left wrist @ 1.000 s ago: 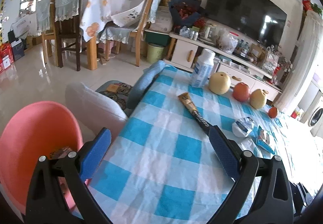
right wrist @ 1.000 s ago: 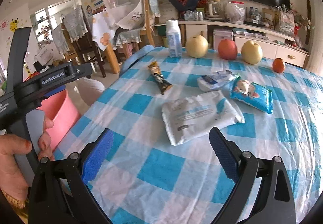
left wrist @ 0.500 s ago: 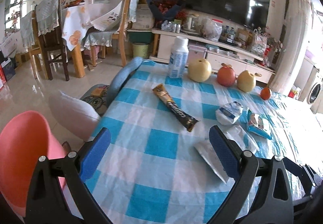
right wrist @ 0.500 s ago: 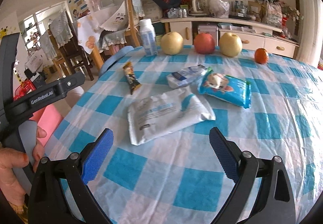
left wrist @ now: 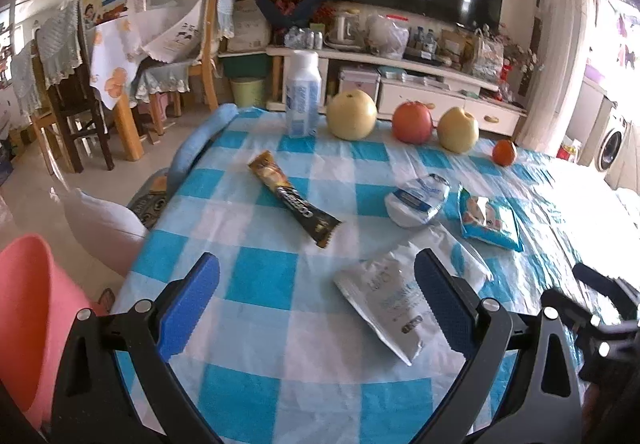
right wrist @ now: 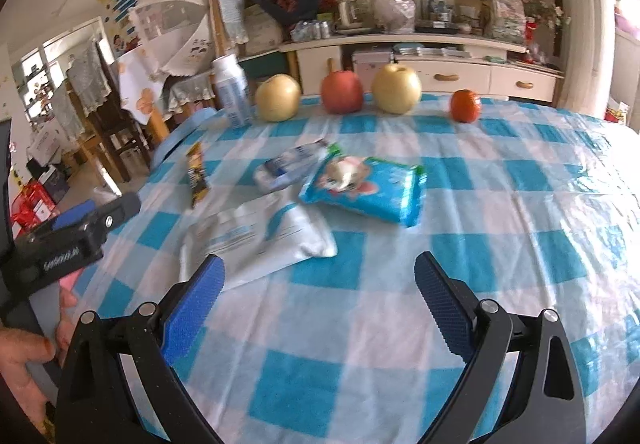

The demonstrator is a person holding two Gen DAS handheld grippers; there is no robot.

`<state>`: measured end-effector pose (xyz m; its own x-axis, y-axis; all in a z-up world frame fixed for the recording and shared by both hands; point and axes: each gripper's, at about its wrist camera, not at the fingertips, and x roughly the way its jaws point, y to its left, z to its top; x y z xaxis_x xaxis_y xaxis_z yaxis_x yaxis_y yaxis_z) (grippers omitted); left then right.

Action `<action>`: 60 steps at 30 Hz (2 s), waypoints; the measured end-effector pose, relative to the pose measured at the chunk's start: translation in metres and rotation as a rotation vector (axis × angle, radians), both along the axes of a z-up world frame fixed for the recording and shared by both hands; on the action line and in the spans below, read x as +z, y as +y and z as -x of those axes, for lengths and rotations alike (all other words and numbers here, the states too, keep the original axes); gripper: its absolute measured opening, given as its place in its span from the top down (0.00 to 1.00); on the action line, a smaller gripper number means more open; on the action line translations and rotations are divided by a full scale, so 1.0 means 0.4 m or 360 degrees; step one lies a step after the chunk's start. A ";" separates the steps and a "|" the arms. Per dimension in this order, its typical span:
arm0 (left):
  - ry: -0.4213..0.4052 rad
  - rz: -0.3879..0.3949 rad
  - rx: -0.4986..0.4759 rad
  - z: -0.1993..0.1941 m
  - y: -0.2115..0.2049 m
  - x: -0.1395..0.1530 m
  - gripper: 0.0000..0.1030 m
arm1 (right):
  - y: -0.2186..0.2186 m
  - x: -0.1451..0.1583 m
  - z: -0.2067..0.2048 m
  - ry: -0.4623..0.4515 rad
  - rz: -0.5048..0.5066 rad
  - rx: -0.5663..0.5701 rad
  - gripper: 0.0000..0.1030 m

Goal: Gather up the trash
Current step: 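Move both tools back over the table toward the coffee stick and white bag, then grasp the coffee-mix stick with the left gripper while the right gripper grasps the blue snack pack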

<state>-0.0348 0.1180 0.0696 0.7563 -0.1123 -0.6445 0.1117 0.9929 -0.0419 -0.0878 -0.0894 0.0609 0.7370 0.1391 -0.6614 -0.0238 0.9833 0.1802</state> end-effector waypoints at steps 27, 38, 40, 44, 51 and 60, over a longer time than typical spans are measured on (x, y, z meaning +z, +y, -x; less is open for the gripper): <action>0.0260 0.0066 0.0275 -0.307 0.023 -0.104 0.06 | -0.136 -0.065 -0.235 0.0116 0.0061 0.0140 0.08; 0.0363 0.0072 0.0365 -0.410 0.037 -0.153 0.28 | -0.142 -0.097 -0.310 0.0166 0.0033 0.0222 0.08; 0.0363 0.0043 0.0343 -0.416 0.027 -0.155 0.29 | -0.138 -0.100 -0.318 0.0170 0.0035 0.0251 0.08; 0.0353 -0.0015 0.0299 -0.417 0.007 -0.154 0.41 | -0.126 -0.109 -0.330 0.0194 0.0046 0.0304 0.08; 0.0354 -0.0049 0.0172 -0.400 -0.025 -0.151 0.49 | -0.110 -0.129 -0.316 0.0307 0.0018 0.0431 0.08; 0.0335 -0.0161 0.0122 -0.394 -0.052 -0.155 0.48 | -0.048 -0.088 -0.224 0.0229 0.0068 0.0629 0.08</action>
<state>0.1228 0.0974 0.0078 0.6079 0.0134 -0.7939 0.0352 0.9984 0.0439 0.0016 -0.1085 0.0256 0.5321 0.3627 -0.7651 -0.3781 0.9103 0.1685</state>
